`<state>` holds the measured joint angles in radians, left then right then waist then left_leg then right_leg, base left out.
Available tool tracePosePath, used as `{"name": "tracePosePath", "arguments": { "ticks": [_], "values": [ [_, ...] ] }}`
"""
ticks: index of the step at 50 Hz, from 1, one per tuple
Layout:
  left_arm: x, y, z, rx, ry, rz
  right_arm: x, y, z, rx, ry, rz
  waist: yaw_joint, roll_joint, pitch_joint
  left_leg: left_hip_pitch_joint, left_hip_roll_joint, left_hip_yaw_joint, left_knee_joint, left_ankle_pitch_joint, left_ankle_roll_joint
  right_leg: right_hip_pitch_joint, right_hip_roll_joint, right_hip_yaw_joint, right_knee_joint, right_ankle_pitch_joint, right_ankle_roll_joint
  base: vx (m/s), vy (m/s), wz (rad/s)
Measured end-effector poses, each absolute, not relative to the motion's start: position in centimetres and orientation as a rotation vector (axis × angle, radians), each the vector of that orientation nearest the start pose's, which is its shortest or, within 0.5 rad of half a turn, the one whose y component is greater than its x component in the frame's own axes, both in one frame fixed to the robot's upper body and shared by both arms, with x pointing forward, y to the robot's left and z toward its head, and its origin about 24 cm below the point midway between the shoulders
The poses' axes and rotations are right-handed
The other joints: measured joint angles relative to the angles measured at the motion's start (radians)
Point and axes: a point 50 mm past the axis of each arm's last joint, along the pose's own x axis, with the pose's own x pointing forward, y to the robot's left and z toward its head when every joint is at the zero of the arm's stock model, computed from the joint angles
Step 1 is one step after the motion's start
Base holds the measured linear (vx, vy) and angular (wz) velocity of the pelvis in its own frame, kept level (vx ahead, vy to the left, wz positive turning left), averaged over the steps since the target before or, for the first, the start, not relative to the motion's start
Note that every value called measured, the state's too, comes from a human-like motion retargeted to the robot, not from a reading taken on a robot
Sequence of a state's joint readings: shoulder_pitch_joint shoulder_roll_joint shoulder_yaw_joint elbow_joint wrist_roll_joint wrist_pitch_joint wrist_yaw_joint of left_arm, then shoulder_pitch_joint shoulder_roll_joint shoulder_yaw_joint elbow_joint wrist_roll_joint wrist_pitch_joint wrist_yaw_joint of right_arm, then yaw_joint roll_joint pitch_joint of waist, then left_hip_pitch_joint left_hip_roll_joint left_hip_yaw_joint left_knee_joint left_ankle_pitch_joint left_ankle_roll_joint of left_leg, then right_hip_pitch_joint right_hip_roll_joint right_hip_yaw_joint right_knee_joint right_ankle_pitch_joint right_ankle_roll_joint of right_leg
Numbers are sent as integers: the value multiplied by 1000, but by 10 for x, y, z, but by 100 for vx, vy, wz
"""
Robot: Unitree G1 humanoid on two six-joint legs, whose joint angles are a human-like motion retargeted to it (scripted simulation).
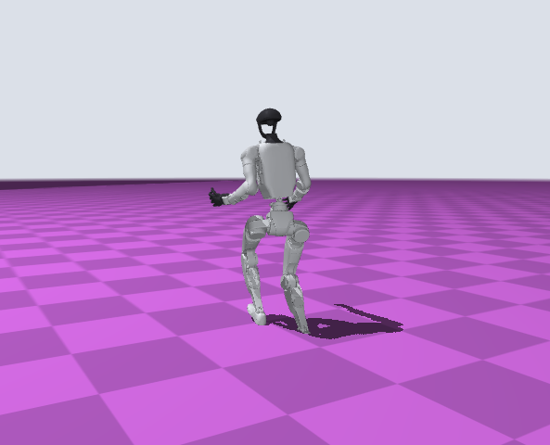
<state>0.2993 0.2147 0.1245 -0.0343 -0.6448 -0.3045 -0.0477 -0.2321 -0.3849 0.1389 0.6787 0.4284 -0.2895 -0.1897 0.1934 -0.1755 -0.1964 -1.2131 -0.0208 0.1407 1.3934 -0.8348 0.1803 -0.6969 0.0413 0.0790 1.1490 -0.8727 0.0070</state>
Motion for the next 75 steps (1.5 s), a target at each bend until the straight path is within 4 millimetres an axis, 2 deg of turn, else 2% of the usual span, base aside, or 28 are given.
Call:
{"name": "tracePosePath", "arguments": {
  "ticks": [3,6,9,12,15,18,20,23,26,30,33,37,40,43,50,53,55,57,60,67,70,75],
  "values": [
    [186,248,39,-302,-152,217,249,-254,-34,15,264,-331,-69,8,14,106,4,60,-12,-11,-5,-15,-31,15,12,18,28,-33,-9,67],
    [189,252,47,-245,-165,180,210,-270,-65,88,400,-459,-116,49,4,245,29,90,-12,-22,-12,-16,-13,21,-44,60,35,-31,-6,31],
    [190,255,52,-201,-162,150,158,-293,-94,147,553,-660,-159,108,-10,415,50,112,-26,-31,-29,-9,19,17,-91,81,25,-28,-4,19],
    [191,256,51,-167,-137,127,96,-316,-115,188,711,-905,-200,178,-18,596,59,133,-86,-28,-73,-4,64,10,-130,89,10,-25,-2,10],
    [190,256,45,-123,-93,107,33,-332,-125,203,856,-1143,-246,235,-14,760,33,157,-214,-17,-130,-7,88,-6,-150,86,7,-25,-2,24],
    [188,255,39,-59,-52,100,-17,-336,-127,196,969,-1306,-302,245,-1,877,-49,174,-409,-5,-160,-30,62,-14,-136,74,21,-27,-3,49],
    [187,255,36,-12,-32,98,-39,-333,-128,195,1020,-1369,-339,230,5,933,-119,184,-560,4,-163,-62,29,-5,-115,63,36,-30,-3,63],
    [187,255,37,62,-25,99,-49,-322,-132,185,1068,-1360,-387,188,18,996,-219,185,-786,25,-145,-127,-11,31,-75,48,64,-32,-2,64],
    [187,256,40,104,-34,110,-41,-306,-139,192,1072,-1273,-421,147,42,1043,-286,167,-953,50,-123,-184,-29,65,-32,50,100,-31,-2,60],
    [185,255,44,116,-49,116,-11,-283,-146,229,1020,-1110,-433,119,87,1064,-301,130,-1044,94,-122,-228,-28,75,31,84,133,-26,-2,47],
    [182,252,46,104,-56,108,16,-272,-144,249,939,-1001,-421,102,110,1033,-289,108,-1014,107,-131,-245,-49,66,110,93,129,-24,-4,59],
    [177,246,44,95,-41,85,56,-267,-131,236,795,-866,-380,69,120,967,-283,79,-929,104,-133,-229,-100,64,189,62,97,-22,-5,69],
    [173,243,41,109,-20,59,90,-267,-115,182,673,-759,-333,46,110,912,-286,43,-876,101,-126,-189,-140,55,182,23,74,-18,-5,73],
    [172,240,37,146,1,26,130,-267,-93,94,536,-643,-260,47,86,850,-259,3,-844,103,-120,-136,-137,19,84,15,47,-14,-5,48],
    [159,235,13,199,122,-67,210,-273,-38,-126,279,-395,-86,11,45,752,-191,-38,-776,130,-142,-14,-105,-48,-167,32,10,-9,-7,24],
    [151,235,3,204,177,-103,239,-275,-11,-197,178,-316,-37,-9,39,741,-168,-51,-770,148,-148,25,-96,-81,-248,55,7,-4,-6,22],
    [142,234,-4,198,224,-119,250,-274,2,-230,126,-278,-15,-35,45,719,-167,-44,-716,145,-152,28,-113,-95,-227,48,14,-7,-5,30],
    [139,236,-7,181,242,-130,267,-276,23,-248,56,-250,6,-34,39,731,-148,-58,-751,154,-149,60,-94,-120,-299,71,10,0,-4,20],
    [132,236,-12,146,272,-133,281,-275,46,-251,-30,-221,25,-44,43,737,-133,-65,-753,153,-148,88,-88,-147,-334,81,8,0,-4,21],
    [126,236,-17,28,284,-70,279,-269,63,-148,-139,-220,40,-44,57,748,-105,-56,-724,132,-148,130,-87,-193,-345,76,2,0,-1,6],
    [125,237,-20,-27,280,-19,270,-264,61,-76,-162,-236,38,-35,59,764,-94,-51,-734,128,-149,153,-83,-208,-362,78,0,0,0,0],
    [123,231,-28,-126,285,75,244,-259,26,10,-62,-305,26,-18,71,775,-89,-32,-699,121,-154,173,-101,-221,-328,63,3,0,0,0]
  ]
}}
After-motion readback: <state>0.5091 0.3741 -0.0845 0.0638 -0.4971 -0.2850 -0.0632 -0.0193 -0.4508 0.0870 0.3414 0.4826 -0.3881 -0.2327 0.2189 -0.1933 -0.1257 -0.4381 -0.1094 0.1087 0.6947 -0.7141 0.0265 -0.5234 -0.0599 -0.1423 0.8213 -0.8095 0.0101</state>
